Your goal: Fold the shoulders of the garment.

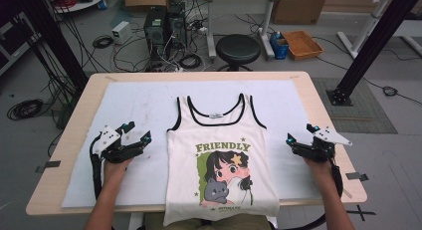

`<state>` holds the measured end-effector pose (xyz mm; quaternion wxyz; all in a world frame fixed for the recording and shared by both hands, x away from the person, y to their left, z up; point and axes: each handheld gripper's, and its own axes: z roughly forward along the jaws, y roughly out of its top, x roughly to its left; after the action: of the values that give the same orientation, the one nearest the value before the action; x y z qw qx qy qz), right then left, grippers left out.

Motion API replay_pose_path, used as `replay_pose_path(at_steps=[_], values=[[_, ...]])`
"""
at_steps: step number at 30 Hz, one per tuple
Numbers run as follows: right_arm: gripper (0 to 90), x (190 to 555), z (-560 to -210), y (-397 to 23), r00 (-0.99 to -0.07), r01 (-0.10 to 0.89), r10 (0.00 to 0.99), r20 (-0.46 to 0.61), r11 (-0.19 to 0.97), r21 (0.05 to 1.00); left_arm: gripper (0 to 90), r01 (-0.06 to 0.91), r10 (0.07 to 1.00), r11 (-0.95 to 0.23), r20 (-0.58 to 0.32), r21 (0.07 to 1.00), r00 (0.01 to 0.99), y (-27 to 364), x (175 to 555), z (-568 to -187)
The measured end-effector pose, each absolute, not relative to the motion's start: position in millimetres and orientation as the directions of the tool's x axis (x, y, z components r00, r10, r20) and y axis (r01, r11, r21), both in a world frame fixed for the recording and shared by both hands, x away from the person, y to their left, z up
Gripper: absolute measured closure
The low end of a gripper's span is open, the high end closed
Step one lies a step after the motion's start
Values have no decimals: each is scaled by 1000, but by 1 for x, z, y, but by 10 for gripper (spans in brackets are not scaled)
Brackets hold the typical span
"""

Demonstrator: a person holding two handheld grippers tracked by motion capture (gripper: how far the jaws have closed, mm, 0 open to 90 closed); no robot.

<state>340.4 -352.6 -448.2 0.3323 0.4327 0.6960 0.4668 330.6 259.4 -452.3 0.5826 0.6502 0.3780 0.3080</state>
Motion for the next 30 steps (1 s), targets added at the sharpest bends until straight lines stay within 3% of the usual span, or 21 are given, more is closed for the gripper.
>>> replay_pose_path(at_steps=[23,27,30], values=[[160,342,-448,-350,-379,308,922,-81,208,928,242,150,862,-60,-24,987,506,256,331,-452],[161,344,-448,-349,-368,331,926,-82,213,919,242,150,865,-71,-14,986,501,255,330,-451],[163,353,-446,-351,-369,425,928,-44,210,881,242,154,869,-72,-14,986,495,255,331,-451]])
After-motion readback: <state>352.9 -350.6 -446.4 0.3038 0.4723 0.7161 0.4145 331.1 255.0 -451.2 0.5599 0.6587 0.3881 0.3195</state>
